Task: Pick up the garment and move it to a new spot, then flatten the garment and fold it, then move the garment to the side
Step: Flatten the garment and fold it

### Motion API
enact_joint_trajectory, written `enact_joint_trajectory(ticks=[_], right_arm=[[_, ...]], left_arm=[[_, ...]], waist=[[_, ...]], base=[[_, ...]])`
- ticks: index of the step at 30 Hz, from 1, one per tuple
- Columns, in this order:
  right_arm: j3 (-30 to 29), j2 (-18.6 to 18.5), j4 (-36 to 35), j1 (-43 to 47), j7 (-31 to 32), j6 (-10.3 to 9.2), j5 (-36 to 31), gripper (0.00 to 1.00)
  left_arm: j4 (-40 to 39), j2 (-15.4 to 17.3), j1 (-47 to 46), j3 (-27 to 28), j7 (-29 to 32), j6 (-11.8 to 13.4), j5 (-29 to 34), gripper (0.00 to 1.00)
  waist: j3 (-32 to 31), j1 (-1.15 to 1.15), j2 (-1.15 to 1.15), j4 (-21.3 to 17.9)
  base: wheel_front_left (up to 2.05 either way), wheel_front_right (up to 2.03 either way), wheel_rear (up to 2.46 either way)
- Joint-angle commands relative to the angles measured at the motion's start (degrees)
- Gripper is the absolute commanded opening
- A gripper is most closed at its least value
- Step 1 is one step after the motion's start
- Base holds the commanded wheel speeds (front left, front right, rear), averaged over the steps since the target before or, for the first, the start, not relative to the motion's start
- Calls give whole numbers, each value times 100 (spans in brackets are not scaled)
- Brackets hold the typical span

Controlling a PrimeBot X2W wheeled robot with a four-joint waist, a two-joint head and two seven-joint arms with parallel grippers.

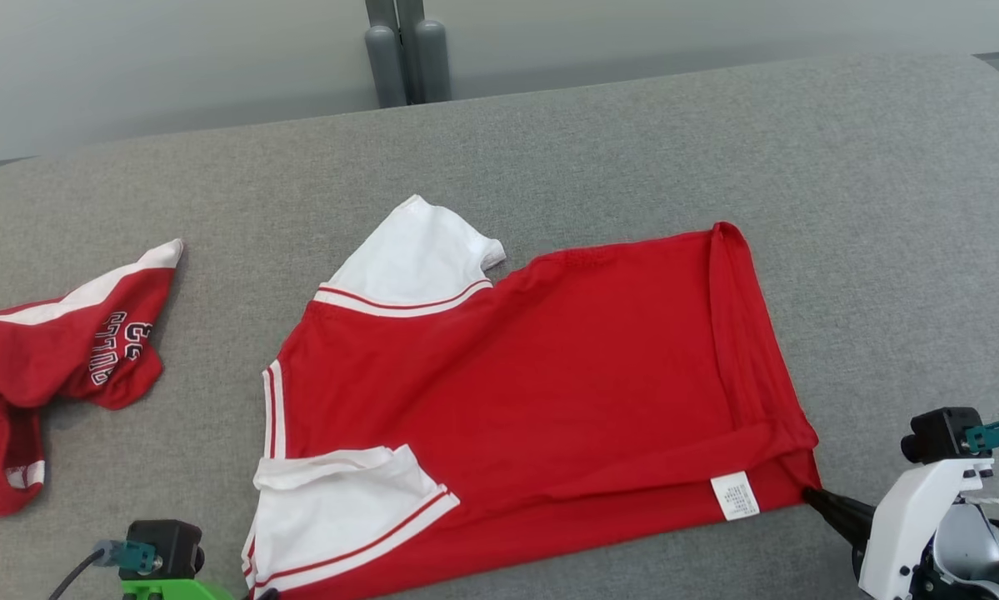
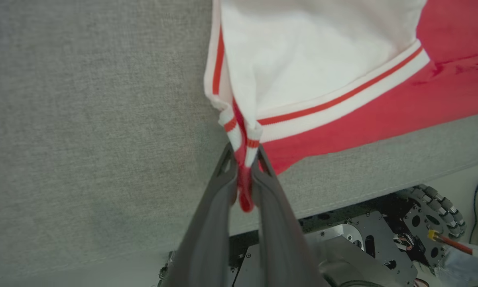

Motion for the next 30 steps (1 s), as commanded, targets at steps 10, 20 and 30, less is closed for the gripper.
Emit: enact_joint_trajectory(ticks=[10,20,30], right_arm=[[-662,341,-397,473,893,1,-302,0],[-1182,606,-833,523,1178,2,-536,100],[-1866,703,-1295,368,828,2,-743,100]], left_arm=[[-214,96,272,-48,161,174,-180,0],[-208,210,257,78,50,128,-166,100],[-507,590,9,446,-314,280,110,100]], waist=[[-5,0,0,27],[-13,0,0,39],[4,0,0,25]], base=[[0,0,0],[0,0,0],[0,0,0]])
